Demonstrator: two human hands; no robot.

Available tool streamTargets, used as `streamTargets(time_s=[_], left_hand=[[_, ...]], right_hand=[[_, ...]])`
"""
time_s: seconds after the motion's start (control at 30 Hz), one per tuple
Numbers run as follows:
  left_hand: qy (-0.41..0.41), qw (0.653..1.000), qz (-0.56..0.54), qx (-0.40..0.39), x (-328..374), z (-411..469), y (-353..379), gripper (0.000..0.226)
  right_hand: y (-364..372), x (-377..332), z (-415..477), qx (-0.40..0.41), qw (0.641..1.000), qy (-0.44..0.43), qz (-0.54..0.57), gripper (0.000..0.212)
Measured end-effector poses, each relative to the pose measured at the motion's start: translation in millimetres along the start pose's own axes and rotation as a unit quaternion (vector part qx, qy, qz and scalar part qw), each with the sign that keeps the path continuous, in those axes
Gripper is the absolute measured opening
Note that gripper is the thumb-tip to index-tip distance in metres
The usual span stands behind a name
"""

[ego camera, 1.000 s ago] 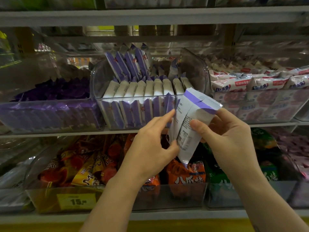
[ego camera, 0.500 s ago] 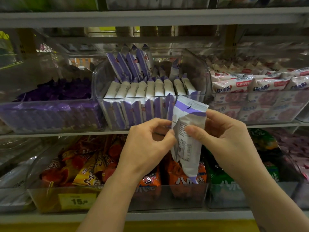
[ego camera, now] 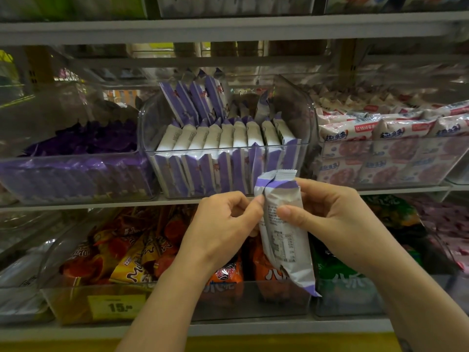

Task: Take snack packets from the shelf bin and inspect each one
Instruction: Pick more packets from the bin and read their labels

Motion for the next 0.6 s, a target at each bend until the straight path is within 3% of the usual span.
streamTargets(time_s=[0.13,0.3,0.4,0.5,0.6], left_hand=[[0.009,1.0,-0.022,-0.012,2.8,1.2,-0.4,0.038],[-0.048,0.975,-0.172,-0.132,23.1,5.2,-9.5,0.053],[-0.029,0.952,-0.244,-0.181,47.6,9.5,-27.7,0.068],[0.02,0.96,-0.257,-0.112,75.0,19.6,-35.9,0.065],[0.051,0.968,-0.247,0.005,97.8,35.1,-38.3,0.043]], right_hand=[[-5.2,-6.6,-0.6,0.026,1.0,-0.012,0.012,0.035],[-17.8,-31.2,7.4,0.088,0.987,-0.025,0.131,0.023],[-27.5,-44.5,24.3,0.128,0.969,0.001,0.21,0.018],[-35.3,-54.1,48.7,0.159,0.952,0.058,0.256,0.014],[-45.0,-65.4,78.1,0.121,0.974,0.09,0.171,0.012]])
Point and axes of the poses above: each hand's wrist, its own z-axis towards the middle knuckle, its own y-axis out of the palm, x = y × z, the point moved 1 cm from there along z, towards the middle knuckle, and after that the axes turned 13 degrees about -z, right-handed, at the moved point
